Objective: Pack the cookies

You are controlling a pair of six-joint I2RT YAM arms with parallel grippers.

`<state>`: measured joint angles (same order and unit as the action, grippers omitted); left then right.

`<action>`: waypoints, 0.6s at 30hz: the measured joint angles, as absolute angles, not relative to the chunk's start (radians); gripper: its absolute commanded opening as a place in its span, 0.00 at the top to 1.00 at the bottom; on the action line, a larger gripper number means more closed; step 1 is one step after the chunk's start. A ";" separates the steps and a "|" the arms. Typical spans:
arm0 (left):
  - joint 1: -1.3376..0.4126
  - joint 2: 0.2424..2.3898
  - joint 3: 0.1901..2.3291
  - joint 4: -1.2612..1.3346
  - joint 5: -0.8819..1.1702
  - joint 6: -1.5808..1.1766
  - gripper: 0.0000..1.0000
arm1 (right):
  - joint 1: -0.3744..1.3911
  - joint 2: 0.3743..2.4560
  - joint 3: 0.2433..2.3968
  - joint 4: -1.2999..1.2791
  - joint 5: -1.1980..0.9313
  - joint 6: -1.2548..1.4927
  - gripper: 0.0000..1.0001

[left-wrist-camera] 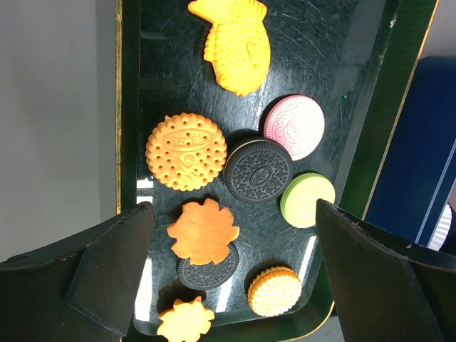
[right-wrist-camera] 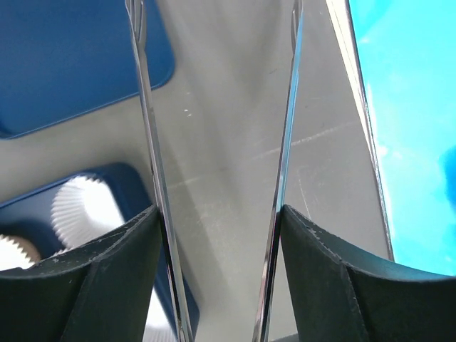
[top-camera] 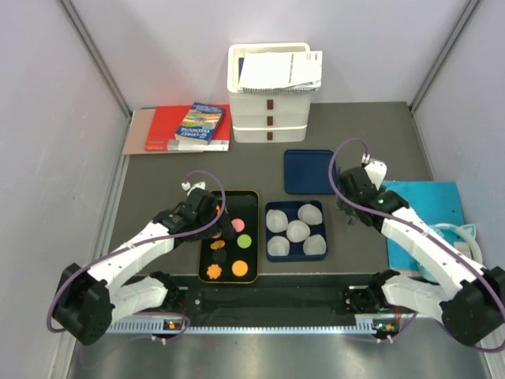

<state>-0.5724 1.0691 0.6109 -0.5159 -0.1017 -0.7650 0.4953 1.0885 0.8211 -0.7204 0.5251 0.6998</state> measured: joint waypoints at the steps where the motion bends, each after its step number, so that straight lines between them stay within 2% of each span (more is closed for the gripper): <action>1: -0.572 1.069 0.611 -0.516 -0.102 -0.765 0.01 | 0.498 1.067 0.821 -0.727 0.518 0.694 0.37; 8: -0.572 1.069 0.611 -0.516 -0.102 -0.765 0.01 | 0.501 0.922 0.818 -0.749 0.497 0.649 0.41; 11: -0.572 1.069 0.611 -0.516 -0.102 -0.766 0.01 | 0.503 0.879 0.811 -0.750 0.474 0.627 0.46; 14: -0.572 1.069 0.611 -0.516 -0.102 -0.766 0.01 | 0.519 0.844 0.809 -0.756 0.447 0.601 0.57; 17: -0.572 1.069 0.611 -0.517 -0.103 -0.766 0.01 | 0.550 0.820 0.810 -0.756 0.417 0.582 0.59; 18: -0.572 1.069 0.611 -0.518 -0.105 -0.766 0.01 | 0.564 0.815 0.810 -0.756 0.404 0.575 0.64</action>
<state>-0.5724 1.0691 0.6113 -0.5179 -0.1047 -0.7658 0.5636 0.8150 0.8097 -0.7555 0.4038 0.5747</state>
